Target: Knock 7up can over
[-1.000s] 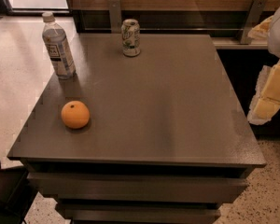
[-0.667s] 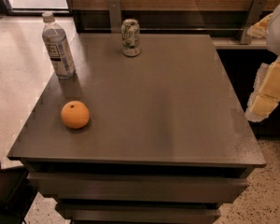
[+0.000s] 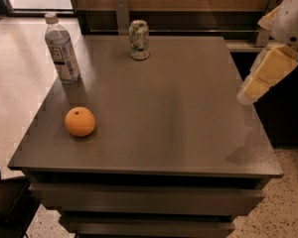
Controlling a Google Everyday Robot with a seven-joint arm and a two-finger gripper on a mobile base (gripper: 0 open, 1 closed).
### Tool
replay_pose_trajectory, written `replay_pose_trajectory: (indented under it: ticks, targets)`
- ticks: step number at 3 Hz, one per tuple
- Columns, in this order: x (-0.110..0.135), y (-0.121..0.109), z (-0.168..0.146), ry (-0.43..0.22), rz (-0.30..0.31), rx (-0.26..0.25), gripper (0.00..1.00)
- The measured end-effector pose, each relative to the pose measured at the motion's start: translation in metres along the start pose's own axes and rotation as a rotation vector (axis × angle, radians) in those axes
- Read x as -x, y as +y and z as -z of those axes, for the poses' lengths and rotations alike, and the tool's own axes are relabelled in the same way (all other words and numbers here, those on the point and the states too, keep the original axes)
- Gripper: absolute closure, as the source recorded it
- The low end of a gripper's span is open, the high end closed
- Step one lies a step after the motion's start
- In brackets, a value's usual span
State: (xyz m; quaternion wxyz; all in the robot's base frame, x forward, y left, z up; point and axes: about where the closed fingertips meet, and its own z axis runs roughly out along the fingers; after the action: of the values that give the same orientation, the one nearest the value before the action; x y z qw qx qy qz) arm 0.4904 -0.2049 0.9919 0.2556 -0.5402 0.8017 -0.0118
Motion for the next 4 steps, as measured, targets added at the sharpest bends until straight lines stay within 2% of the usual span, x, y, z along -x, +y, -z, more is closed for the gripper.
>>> replay_pose_trajectory:
  ticks: [1,3,4]
  targets:
    - [0.021,-0.015,-0.020,-0.163,-0.076,-0.032,0.00]
    - [0.053,-0.033,-0.072,-0.486,-0.146,-0.079,0.00]
    - [0.067,-0.059,-0.086,-0.622,-0.192,-0.153,0.00]
